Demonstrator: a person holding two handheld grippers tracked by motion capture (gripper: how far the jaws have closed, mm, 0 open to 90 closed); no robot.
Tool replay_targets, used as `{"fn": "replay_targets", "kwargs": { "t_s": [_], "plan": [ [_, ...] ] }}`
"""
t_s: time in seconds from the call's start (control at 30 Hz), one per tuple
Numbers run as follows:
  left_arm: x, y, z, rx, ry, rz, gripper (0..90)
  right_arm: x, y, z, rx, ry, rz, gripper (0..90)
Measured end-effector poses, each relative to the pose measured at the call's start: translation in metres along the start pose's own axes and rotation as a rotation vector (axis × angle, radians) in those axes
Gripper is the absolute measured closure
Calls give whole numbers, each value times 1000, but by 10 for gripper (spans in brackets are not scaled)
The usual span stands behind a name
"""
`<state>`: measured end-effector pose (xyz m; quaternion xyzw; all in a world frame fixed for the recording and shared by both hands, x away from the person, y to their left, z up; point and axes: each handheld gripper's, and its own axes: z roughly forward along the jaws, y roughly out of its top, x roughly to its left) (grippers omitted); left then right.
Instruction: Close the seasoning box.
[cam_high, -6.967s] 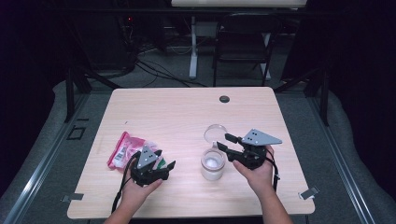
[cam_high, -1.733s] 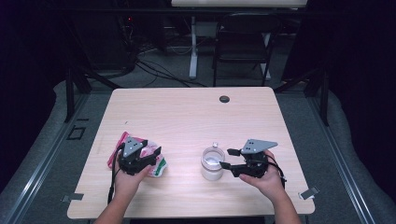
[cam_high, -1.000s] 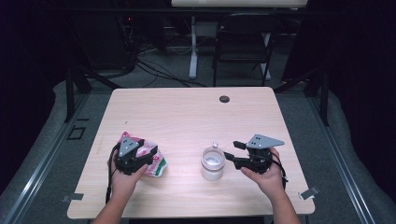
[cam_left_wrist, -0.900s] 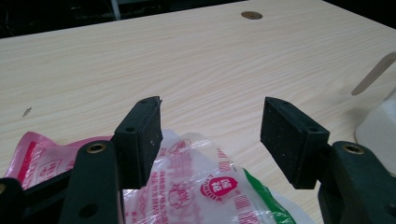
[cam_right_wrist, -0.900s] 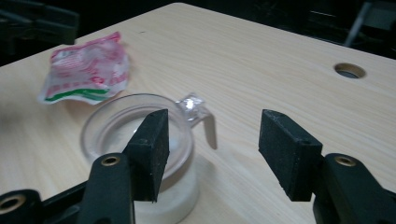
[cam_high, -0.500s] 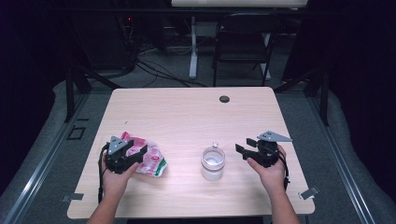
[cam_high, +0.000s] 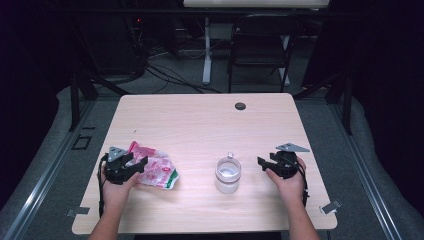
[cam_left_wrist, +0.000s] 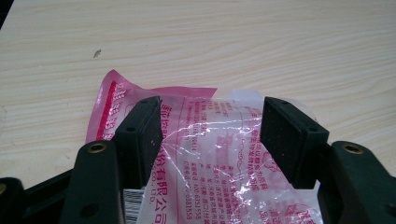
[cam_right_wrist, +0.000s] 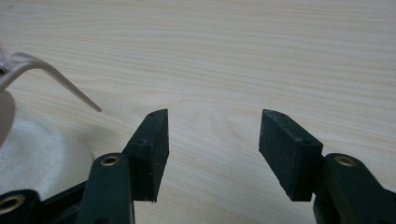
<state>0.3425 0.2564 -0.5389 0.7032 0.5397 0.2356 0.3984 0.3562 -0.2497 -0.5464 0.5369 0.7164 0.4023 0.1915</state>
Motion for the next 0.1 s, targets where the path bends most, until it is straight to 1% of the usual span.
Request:
{"fn": "replay_targets", "kwargs": {
  "t_s": [0.1],
  "plan": [
    [1, 0, 2, 10, 1, 2, 387, -2, -1, 1, 16, -22, 5, 424]
  ]
}}
